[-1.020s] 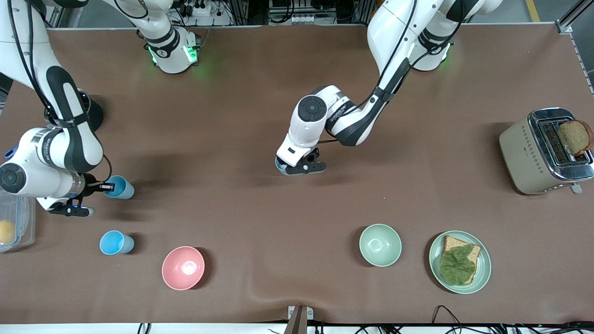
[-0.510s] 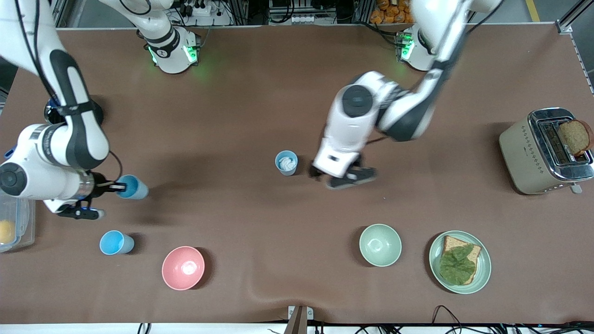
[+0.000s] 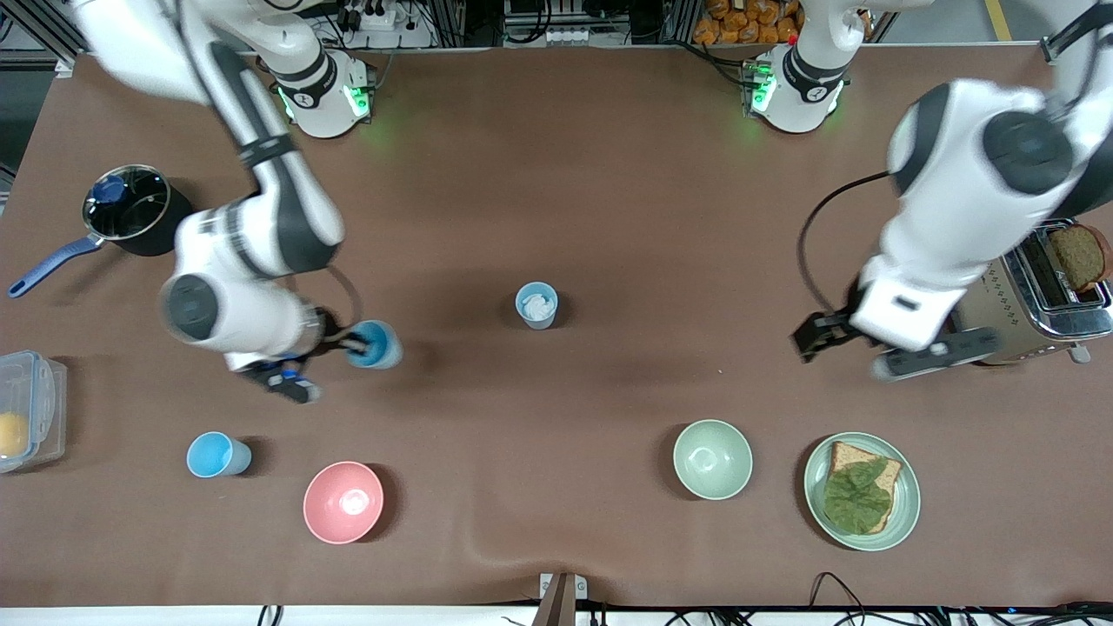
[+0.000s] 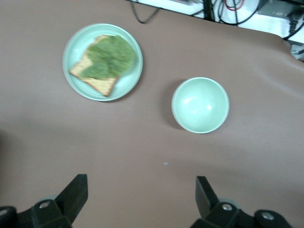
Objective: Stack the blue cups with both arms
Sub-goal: 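Carry the blue cup over the placed cup and lower it inside with the right gripper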
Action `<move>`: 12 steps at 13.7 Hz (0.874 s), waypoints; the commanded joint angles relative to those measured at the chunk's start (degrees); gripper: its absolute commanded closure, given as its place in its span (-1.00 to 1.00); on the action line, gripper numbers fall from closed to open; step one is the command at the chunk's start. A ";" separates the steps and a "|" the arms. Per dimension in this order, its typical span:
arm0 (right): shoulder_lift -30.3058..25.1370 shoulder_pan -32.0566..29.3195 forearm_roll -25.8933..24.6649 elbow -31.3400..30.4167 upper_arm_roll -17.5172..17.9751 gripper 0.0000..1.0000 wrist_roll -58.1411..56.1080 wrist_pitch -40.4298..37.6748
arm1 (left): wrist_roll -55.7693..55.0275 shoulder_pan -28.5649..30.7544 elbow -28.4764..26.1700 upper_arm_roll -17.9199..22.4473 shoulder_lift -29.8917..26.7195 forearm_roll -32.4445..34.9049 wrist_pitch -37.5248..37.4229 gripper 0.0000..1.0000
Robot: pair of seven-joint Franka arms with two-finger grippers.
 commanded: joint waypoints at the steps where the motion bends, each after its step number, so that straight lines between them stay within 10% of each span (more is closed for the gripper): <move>1: 0.73 7.16 1.96 2.99 -0.97 1.00 12.07 0.11 | 3.39 1.52 -1.90 0.22 -5.89 -0.74 -5.72 -1.00; 12: 4.86 18.52 1.87 5.36 -0.97 1.00 27.05 6.98 | 15.88 3.64 -3.22 6.11 -13.02 -5.13 -19.01 -1.00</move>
